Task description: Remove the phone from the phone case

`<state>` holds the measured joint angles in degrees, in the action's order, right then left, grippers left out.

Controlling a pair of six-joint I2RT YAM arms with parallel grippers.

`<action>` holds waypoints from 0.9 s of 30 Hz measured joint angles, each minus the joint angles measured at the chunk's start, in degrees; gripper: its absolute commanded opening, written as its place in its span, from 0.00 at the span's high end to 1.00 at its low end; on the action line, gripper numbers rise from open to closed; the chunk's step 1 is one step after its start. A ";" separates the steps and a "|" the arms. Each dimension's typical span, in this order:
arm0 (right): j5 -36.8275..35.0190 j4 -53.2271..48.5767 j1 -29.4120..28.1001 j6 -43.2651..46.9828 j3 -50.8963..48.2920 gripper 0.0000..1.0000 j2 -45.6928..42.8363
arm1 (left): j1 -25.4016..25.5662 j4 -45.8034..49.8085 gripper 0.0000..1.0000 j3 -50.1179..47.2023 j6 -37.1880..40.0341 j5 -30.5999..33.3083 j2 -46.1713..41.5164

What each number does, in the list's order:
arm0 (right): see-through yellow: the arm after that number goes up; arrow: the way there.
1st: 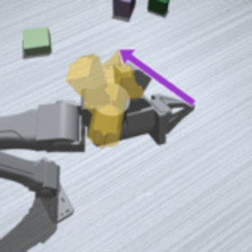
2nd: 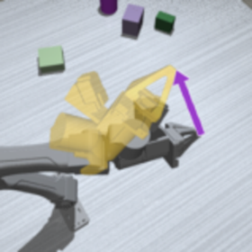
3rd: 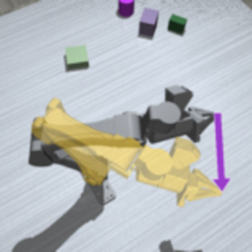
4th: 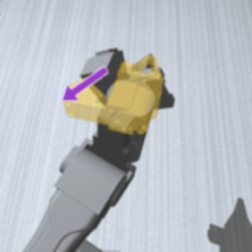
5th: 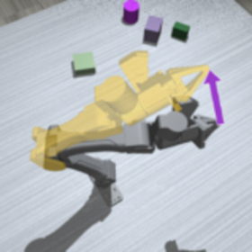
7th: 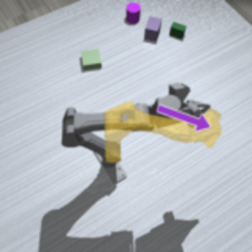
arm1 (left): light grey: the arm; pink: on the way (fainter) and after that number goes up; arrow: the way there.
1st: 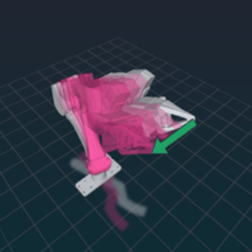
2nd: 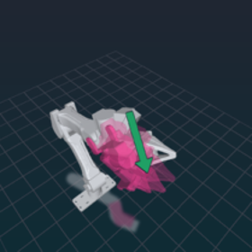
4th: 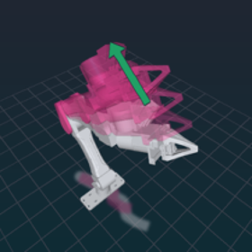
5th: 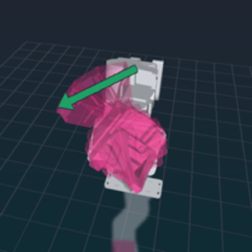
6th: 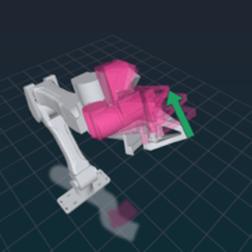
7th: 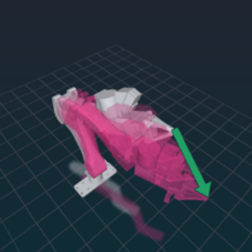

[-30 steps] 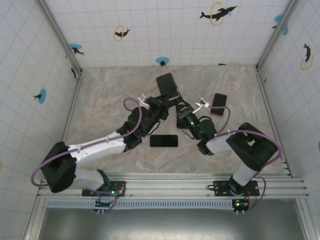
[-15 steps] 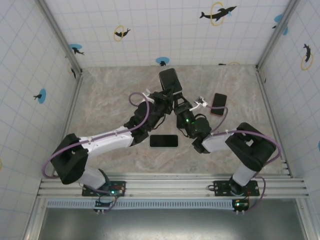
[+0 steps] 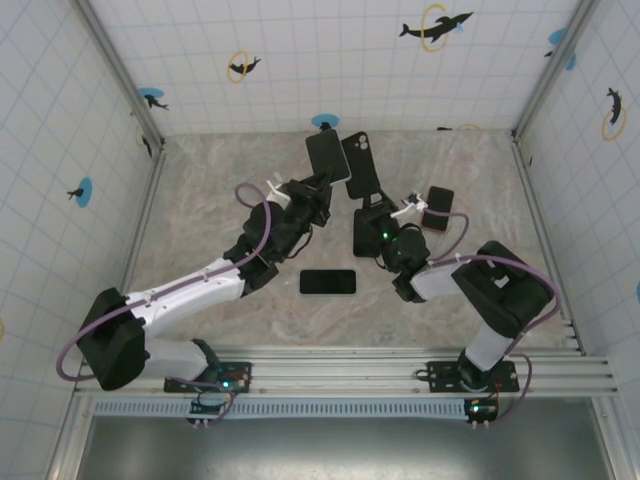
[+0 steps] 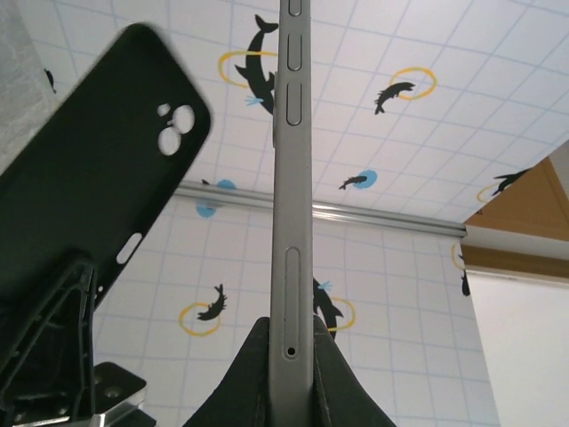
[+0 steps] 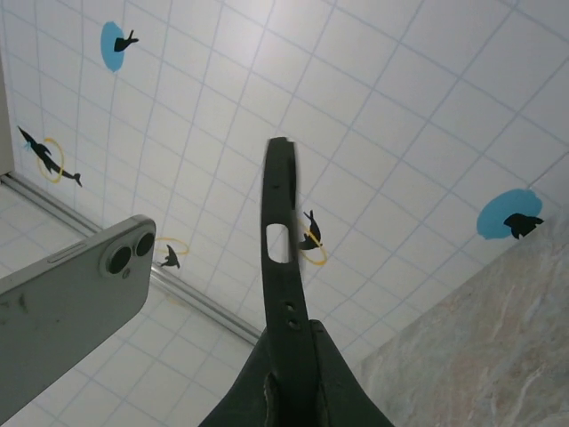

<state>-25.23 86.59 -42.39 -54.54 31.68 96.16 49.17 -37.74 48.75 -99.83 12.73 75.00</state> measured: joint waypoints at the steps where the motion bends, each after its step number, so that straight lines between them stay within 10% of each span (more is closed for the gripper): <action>1: 0.00 -0.04 0.02 0.00 0.00 1.00 -0.39 | -0.48 0.17 1.00 0.00 0.02 -0.59 0.02; 27: -2.19 -13.16 -4.72 -1.20 -1.27 1.00 -4.31 | -46.60 20.09 1.00 -13.90 23.67 -50.40 -0.57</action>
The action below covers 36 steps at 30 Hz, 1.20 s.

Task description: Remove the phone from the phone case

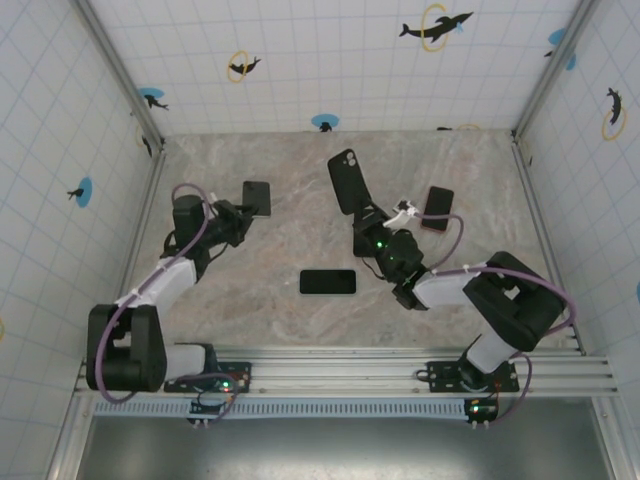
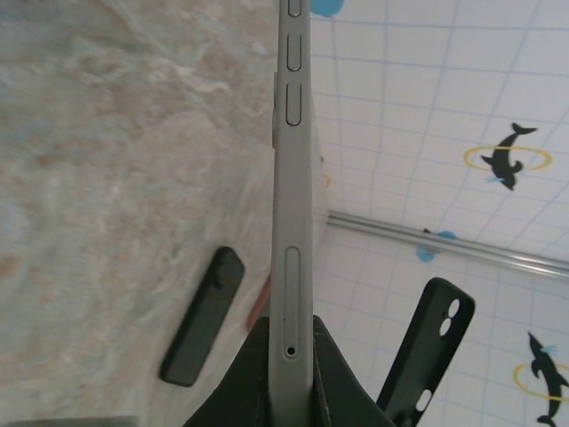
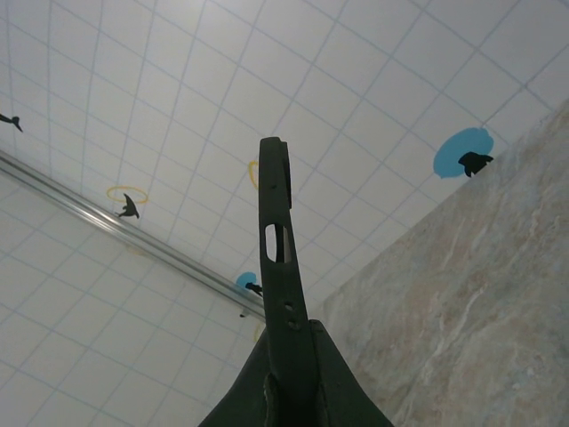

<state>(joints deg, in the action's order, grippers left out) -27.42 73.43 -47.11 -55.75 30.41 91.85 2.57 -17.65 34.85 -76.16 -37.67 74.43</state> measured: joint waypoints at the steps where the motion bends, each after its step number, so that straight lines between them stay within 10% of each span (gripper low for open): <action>1: -0.35 -0.35 -0.57 -0.24 0.55 1.00 0.61 | -1.18 0.66 1.00 0.07 1.84 -1.44 1.03; 36: -0.72 -7.52 -6.16 -5.97 17.62 1.00 17.25 | -16.85 0.87 1.00 7.63 22.21 -14.27 25.94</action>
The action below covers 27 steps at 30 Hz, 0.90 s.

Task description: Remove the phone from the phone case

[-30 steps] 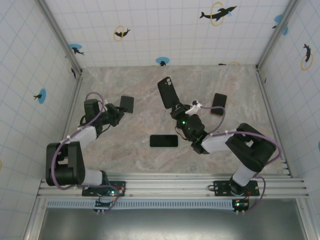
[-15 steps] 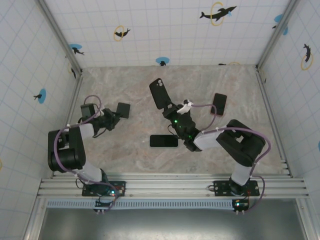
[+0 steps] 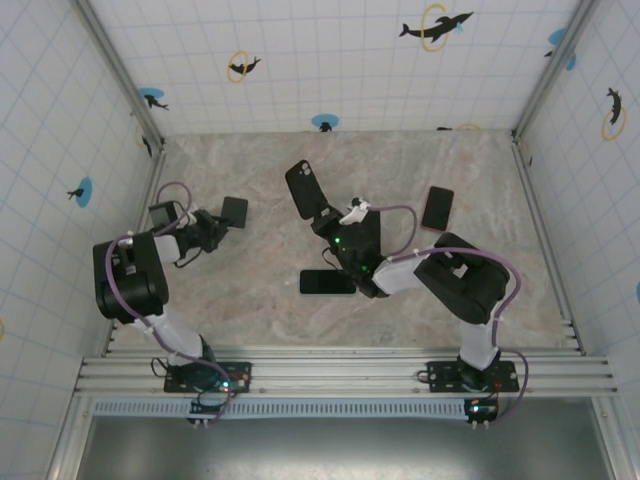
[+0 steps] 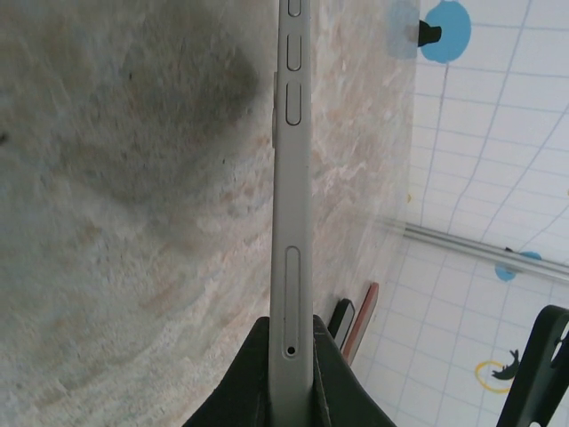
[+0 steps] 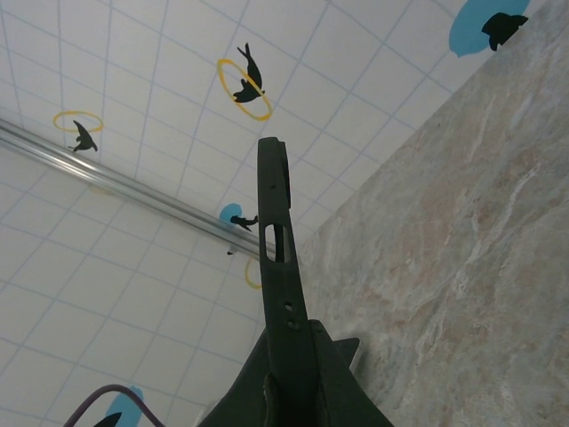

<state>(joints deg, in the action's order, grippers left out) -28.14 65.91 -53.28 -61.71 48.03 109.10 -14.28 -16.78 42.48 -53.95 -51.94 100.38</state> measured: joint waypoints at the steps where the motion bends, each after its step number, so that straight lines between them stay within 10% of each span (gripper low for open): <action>1: 0.13 -0.07 -0.02 0.00 0.31 1.00 0.33 | -0.11 -0.04 1.00 0.42 0.13 -0.26 0.57; 27: 1.14 -2.43 -1.20 -1.49 4.50 1.00 4.22 | -1.92 1.05 0.71 2.86 1.44 -4.46 5.40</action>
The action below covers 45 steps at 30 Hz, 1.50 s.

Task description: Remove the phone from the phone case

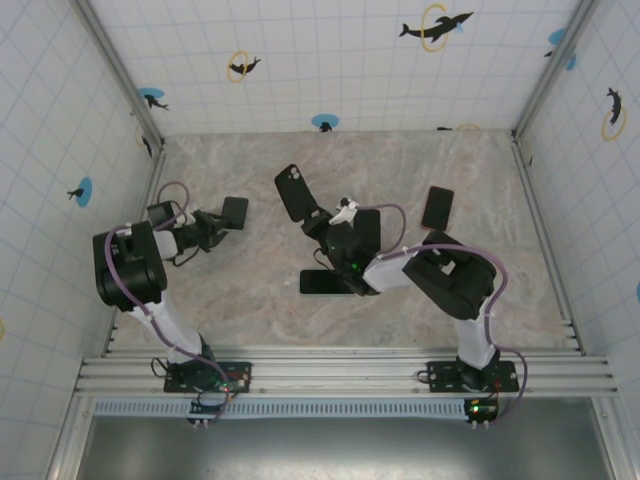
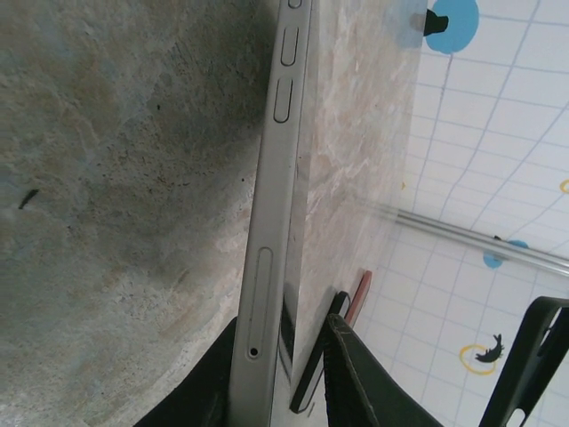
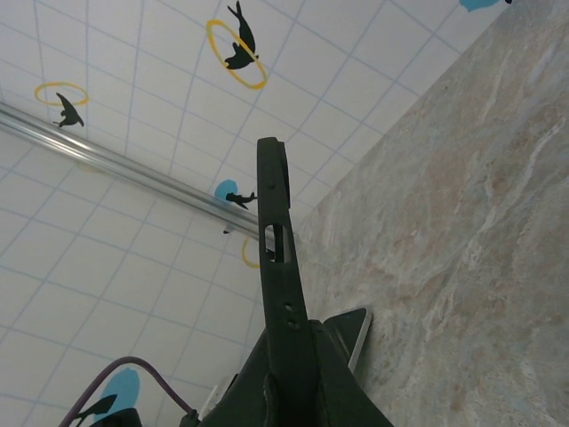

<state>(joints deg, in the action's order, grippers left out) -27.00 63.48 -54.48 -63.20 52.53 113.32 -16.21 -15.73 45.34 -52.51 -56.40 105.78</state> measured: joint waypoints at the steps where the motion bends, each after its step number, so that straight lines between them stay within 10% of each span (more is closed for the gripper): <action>1: -0.04 -0.13 -0.13 -0.15 0.15 1.00 0.26 | -0.13 -0.02 0.70 -0.11 0.02 0.02 0.00; 45: -9.62 -9.11 -5.99 -7.02 11.76 1.00 11.76 | -4.15 18.91 0.36 1.42 11.87 4.35 -2.32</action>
<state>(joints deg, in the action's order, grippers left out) -36.62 54.37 -60.47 -70.22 64.29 125.08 -20.36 3.18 46.76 -40.64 -52.05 103.46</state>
